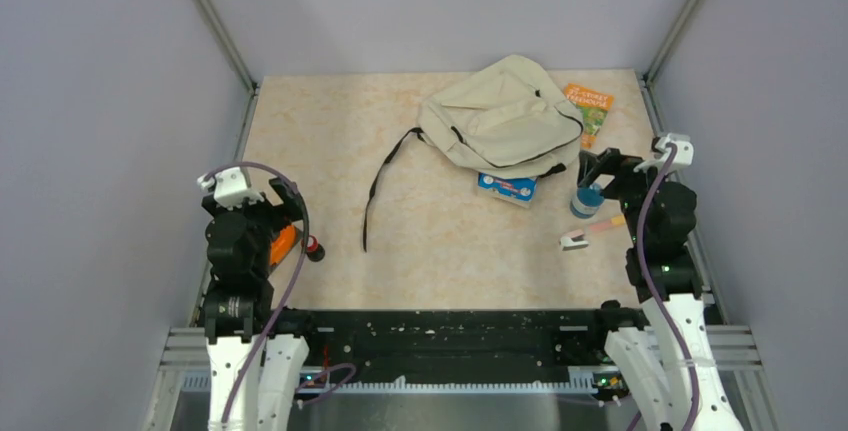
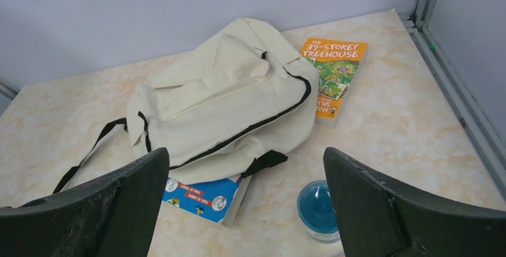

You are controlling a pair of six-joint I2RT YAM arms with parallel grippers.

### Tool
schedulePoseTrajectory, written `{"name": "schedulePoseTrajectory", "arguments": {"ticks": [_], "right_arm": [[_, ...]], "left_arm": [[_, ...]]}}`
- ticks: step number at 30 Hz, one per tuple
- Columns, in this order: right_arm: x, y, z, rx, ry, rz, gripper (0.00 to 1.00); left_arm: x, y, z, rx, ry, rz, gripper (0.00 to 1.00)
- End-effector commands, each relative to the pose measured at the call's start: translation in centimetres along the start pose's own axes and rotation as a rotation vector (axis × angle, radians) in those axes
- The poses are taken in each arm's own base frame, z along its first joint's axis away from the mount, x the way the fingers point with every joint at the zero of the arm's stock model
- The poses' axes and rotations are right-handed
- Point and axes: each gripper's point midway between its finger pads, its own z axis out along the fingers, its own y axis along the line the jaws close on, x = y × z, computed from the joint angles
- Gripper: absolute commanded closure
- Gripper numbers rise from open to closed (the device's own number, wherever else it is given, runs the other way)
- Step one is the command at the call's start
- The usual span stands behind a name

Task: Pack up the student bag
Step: Pick up the student bag at the center of the board.

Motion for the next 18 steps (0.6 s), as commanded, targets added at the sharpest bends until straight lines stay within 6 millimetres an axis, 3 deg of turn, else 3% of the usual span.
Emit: {"name": "schedulePoseTrajectory", "arguments": {"ticks": [1, 6, 14, 18], "right_arm": [[-1.5, 0.5, -0.3, -0.015, -0.042, -0.006, 0.01], [-1.7, -0.3, -0.3, 0.032, -0.052, 0.000, 0.01], [-0.9, 0.4, -0.2, -0.023, -0.098, 0.060, 0.01], [1.0, 0.3, 1.4, -0.002, 0.024, 0.082, 0.01]], "left_arm": [[-0.1, 0.9, 0.7, -0.054, 0.006, 0.008, 0.06], [1.1, 1.7, 1.8, -0.125, 0.106, -0.016, 0.06], [2.6, 1.1, 2.9, -0.099, 0.158, -0.022, 0.06], [1.2, -1.1, 3.6, -0.015, 0.194, -0.067, 0.11]]}}
